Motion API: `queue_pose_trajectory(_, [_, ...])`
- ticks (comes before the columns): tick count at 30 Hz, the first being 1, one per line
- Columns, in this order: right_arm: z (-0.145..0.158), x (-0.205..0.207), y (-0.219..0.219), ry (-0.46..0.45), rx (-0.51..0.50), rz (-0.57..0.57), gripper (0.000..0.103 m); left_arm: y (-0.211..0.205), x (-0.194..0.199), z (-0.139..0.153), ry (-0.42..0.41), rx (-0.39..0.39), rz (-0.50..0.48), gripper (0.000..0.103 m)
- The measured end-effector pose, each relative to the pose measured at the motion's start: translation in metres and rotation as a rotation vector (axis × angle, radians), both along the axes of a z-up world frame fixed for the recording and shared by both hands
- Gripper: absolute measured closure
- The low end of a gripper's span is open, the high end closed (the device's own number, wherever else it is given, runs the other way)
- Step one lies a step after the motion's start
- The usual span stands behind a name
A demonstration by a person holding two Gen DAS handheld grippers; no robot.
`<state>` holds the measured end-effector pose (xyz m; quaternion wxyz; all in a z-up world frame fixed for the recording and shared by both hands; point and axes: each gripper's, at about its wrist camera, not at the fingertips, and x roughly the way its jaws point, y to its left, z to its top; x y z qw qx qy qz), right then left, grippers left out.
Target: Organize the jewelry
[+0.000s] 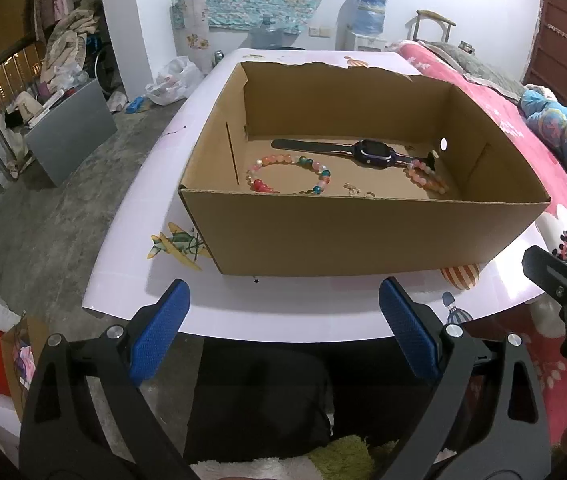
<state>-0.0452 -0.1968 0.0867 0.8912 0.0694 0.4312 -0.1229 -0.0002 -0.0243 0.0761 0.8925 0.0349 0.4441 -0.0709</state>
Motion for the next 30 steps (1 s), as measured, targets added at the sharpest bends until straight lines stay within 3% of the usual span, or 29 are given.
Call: queue_pose_trajectory(30, [-0.0047, 0.0019, -0.0021, 0.011, 0.012, -0.002, 0.007, 0.0007, 0.0047, -0.0043, 0.023, 0.002, -0.003, 0.011])
